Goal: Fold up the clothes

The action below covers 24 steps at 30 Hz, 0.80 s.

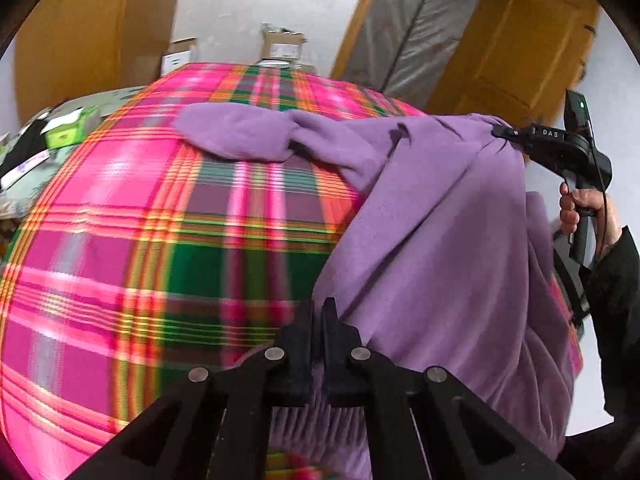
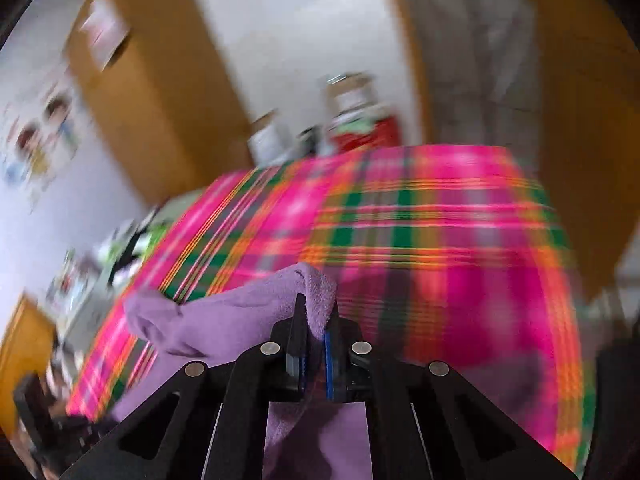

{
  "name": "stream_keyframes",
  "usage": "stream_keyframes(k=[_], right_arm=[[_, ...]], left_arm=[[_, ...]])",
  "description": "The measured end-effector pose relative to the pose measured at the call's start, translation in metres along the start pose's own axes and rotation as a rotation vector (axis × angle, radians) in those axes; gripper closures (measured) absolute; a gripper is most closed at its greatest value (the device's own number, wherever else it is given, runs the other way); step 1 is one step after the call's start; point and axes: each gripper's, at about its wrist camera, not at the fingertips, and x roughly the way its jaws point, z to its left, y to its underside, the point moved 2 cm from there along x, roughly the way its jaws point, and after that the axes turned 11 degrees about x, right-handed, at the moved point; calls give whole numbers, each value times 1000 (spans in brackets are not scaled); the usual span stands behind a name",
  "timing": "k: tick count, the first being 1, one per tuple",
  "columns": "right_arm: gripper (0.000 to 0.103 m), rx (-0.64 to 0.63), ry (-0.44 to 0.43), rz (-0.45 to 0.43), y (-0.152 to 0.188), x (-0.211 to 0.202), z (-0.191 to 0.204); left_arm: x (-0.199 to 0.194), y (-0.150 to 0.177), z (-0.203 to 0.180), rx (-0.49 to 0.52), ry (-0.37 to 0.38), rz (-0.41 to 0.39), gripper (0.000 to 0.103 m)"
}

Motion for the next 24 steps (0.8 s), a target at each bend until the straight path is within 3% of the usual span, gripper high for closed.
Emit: stream_keyframes(k=[1,3,6,8,9,11,12,14,18,24], right_arm=[[97,24,23,-24,4,-14,-10],[96,45,40,20,16,-31,-28],[93,-20,30,172,50,-36,-32],[88,-54,22,201,63,-41,-29],[84,-48,2,179,62,-47,-28],[67,-29,-31,131,58,-60,-27],[65,-21,-43,108,54,-62,-26],[64,-8,-65,62,46,-67,-22],[64,-34,-115,80,47,-61,-2],[64,-81,-158,121,52,-39,29]], left_arm=[[0,-1,-6,14,12,-5,99],[0,-2,-17,48,4,-2,99],[-1,1,-18,53,-1,4,99],[-3,1,-13,43,-9,6,99],[-5,1,-10,39,-15,4,99],[-11,1,-7,31,-29,-4,99],[-14,1,-6,27,-36,-9,99],[-16,-4,0,22,-61,-19,99],[-28,-8,20,4,-157,-43,99],[-51,-22,83,-66,-273,-75,99]])
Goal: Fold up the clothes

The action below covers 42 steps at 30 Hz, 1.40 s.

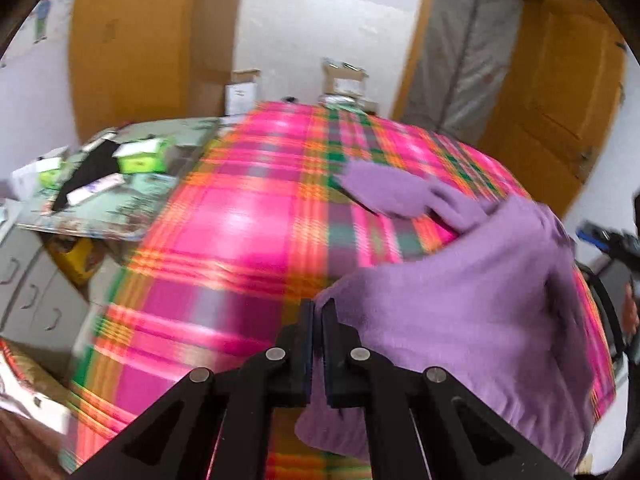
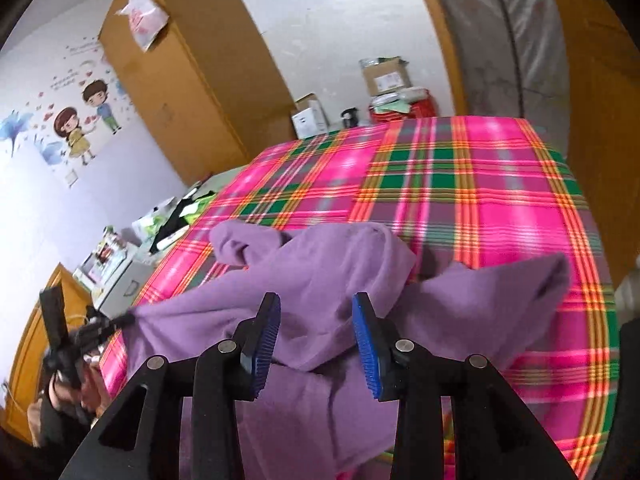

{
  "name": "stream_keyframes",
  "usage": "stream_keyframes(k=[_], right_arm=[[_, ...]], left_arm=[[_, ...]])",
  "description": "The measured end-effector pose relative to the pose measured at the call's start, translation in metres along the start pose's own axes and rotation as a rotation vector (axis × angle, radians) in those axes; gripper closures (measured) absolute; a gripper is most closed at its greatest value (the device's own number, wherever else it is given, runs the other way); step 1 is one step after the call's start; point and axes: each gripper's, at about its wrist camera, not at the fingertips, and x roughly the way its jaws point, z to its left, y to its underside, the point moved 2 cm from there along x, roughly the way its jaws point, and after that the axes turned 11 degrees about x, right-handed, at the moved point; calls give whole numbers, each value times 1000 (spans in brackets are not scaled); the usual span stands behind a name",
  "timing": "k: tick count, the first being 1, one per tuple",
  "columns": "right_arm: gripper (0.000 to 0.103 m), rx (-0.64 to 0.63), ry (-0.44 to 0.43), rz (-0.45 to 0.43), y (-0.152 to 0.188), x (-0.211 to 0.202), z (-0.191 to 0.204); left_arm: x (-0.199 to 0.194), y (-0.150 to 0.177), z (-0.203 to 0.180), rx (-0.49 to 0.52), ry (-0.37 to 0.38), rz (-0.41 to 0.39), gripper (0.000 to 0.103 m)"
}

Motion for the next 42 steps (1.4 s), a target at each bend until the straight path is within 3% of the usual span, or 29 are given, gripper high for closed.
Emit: stream_keyframes(k=[8,11,17,21,24,31,36,42], right_arm=[[64,-44,-35,12,-3,25,27],[64,-47,-27,22,-6,34,28],[62,15,-29,52,-1,50,16],[61,6,-54,65,10,52,23],[61,-20,-86,77,24,52,35],[61,-137,-174,149,83,54,81],[61,-354,-226,217,145,57,132],[61,-573,-265,271,200,57,166]], left_arm=[[1,-39,79,-99,-161,-61,99],[14,-45,87,-116,-134,-13,97],[9,-22,53,-38,-84,2,94],[-6,-2,41,-50,-55,-6,80],[-15,15,36,-74,-44,-1,78],[-27,55,29,-154,3,19,76],[-30,68,36,-203,11,22,72],[-21,67,55,-261,10,22,70]])
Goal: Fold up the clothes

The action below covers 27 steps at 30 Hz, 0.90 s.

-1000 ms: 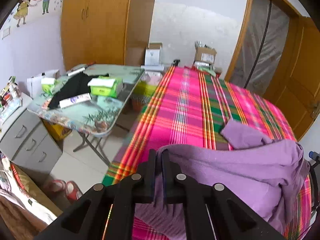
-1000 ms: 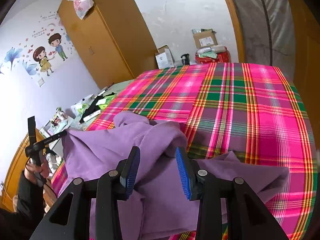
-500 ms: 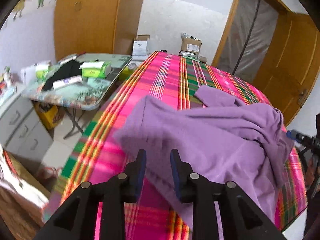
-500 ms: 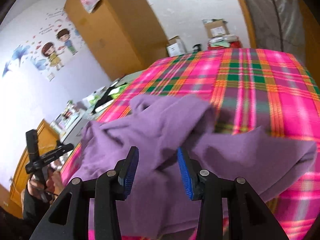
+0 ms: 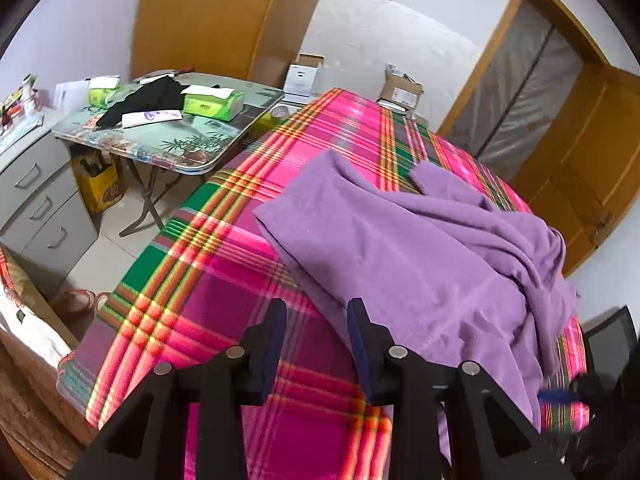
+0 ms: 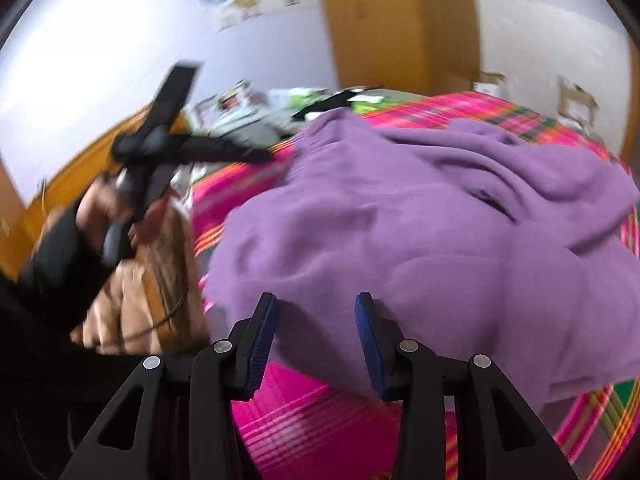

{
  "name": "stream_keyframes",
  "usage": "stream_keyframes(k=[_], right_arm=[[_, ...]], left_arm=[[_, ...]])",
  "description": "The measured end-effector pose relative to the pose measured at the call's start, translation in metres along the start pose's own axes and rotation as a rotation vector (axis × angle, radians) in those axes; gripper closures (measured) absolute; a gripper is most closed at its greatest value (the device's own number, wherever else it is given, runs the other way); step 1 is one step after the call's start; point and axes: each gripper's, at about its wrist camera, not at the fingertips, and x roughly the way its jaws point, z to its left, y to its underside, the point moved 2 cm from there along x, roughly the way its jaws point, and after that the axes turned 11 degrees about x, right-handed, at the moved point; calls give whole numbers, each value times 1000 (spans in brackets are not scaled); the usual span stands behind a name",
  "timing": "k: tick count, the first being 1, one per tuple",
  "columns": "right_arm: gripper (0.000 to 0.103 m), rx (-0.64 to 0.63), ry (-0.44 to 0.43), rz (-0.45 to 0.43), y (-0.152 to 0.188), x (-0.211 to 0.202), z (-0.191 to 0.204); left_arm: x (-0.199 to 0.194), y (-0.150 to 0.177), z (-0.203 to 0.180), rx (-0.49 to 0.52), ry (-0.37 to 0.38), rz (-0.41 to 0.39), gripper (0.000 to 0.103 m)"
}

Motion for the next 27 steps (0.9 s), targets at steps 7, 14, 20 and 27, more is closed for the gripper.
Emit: stream_keyframes(k=[7,14,20,27], right_arm=[[61,-122,15,3,7,4,21],[61,-290,99,39,17,23,37],[61,-380,102,48,26,21,45],[61,-371,135,26,17,34,41]], left_arm=[[27,-24,18,-48,1,22,68],[41,-30,16,-51,15,46,68],[20,-17,8,-33,47,24,68],[-14,12,-17,-8,113,-10,67]])
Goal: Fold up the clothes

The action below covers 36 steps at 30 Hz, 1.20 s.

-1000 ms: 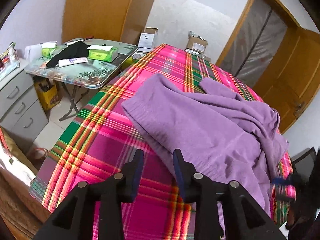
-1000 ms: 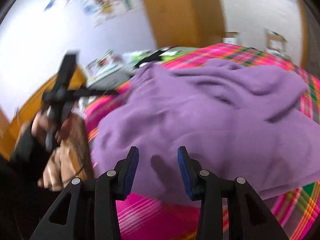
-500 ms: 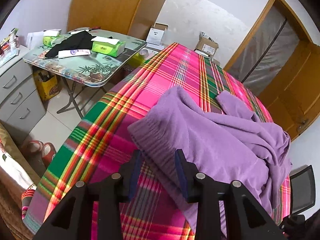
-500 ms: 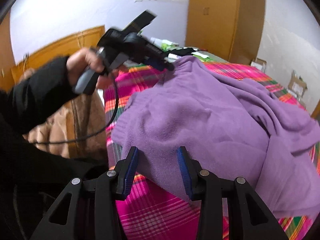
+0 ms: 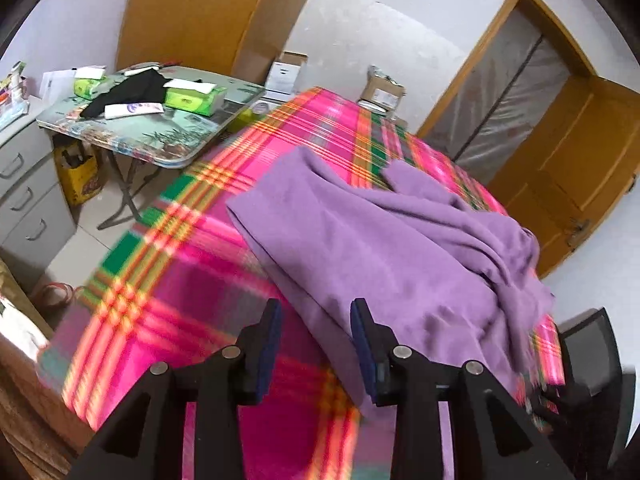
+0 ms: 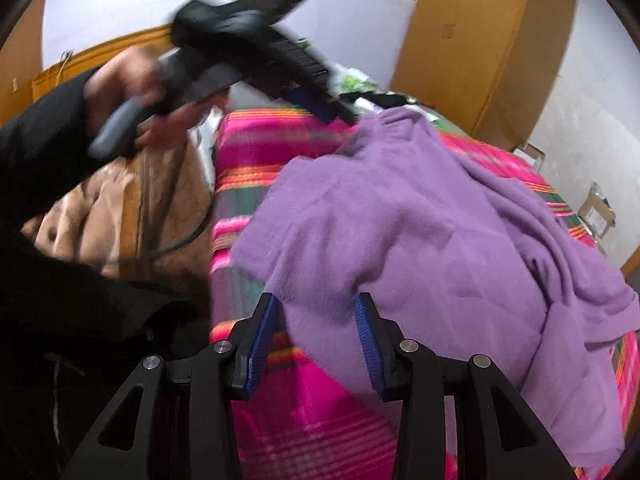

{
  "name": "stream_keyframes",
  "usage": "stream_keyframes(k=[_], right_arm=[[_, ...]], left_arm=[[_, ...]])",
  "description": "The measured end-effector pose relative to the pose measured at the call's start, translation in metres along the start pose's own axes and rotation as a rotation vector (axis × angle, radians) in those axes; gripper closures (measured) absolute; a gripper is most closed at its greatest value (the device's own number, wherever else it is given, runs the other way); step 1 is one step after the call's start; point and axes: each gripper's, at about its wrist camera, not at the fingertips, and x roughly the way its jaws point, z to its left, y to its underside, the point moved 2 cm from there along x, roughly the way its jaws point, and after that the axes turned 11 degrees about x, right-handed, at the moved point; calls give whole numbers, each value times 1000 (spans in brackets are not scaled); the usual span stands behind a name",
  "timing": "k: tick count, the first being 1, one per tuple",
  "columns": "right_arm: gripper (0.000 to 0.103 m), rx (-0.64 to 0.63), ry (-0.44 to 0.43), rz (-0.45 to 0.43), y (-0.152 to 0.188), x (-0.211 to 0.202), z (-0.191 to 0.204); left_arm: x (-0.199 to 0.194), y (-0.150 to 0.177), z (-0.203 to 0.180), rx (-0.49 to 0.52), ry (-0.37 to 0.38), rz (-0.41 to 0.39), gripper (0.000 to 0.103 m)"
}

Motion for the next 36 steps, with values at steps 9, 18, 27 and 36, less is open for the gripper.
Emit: stream_keyframes(k=[9,18,27,36], right_arm=[[61,86,-34,20,-25,22,-4],[61,191,-60,2,-12,2,-30],[61,218,-50,-9,-10,-3,-37],[61,237,-49,-23,-8,-8,-38]], left_arm=[[-10,44,-38,-14,80,57,67],[-12,69,-50,-89,176,86,66],[-19,72,-51,-157,282,59,66],[-24,71,-43,-193,308,20,63]])
